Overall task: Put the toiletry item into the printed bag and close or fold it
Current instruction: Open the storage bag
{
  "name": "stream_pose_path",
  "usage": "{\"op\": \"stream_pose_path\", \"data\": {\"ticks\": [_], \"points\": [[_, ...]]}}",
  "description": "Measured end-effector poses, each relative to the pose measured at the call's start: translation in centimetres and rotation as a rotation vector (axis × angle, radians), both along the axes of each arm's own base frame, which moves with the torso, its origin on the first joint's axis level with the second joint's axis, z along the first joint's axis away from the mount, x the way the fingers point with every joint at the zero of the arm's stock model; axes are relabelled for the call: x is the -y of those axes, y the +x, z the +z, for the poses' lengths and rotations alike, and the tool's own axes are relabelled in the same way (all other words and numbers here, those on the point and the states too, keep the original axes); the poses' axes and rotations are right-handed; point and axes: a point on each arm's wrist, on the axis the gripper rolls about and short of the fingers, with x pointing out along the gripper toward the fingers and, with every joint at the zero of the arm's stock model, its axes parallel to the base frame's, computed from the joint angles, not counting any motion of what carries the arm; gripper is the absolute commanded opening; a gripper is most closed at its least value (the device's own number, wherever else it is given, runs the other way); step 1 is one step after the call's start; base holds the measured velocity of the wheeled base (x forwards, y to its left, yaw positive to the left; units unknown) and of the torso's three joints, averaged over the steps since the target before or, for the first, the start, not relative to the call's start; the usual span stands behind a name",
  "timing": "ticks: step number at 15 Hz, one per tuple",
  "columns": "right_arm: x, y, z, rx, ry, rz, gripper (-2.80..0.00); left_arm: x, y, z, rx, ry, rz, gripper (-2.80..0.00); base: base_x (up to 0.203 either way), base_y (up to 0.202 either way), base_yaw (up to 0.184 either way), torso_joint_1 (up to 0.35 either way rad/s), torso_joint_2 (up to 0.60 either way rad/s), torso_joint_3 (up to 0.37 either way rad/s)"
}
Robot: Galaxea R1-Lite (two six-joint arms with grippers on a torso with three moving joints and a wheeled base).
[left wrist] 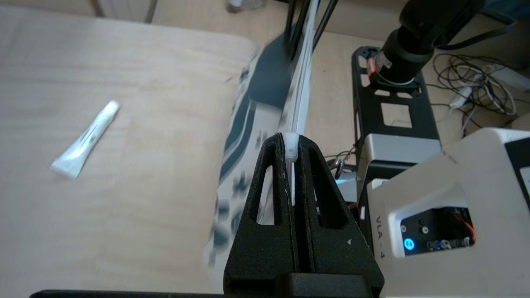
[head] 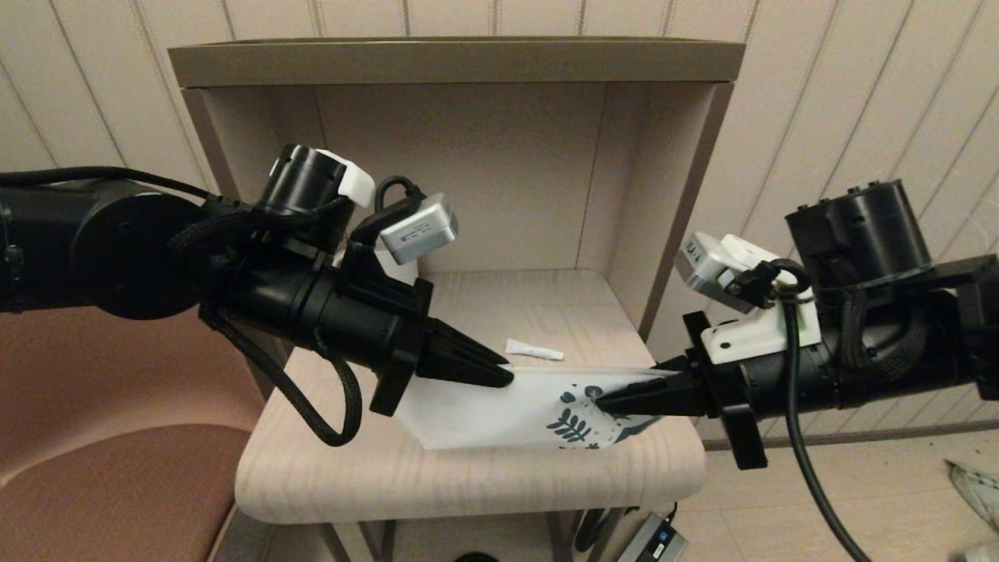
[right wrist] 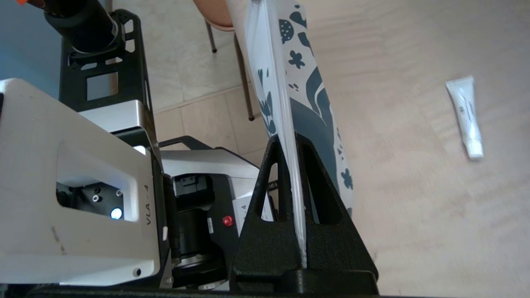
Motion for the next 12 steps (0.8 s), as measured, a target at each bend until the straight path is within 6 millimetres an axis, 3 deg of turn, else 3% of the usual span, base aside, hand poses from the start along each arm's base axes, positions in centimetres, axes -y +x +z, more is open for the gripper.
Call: {"op": "stream_pose_path", "data": {"ticks": [12], "points": [[1.7, -1.4, -0.4, -0.006, -0.002, -0.039, -2.80, -3.8, -0.5, -0.1, -0.011, 0.011, 0.097, -2.80, 0.000, 0.000, 0.000, 0.000, 0.00, 0.000]]}}
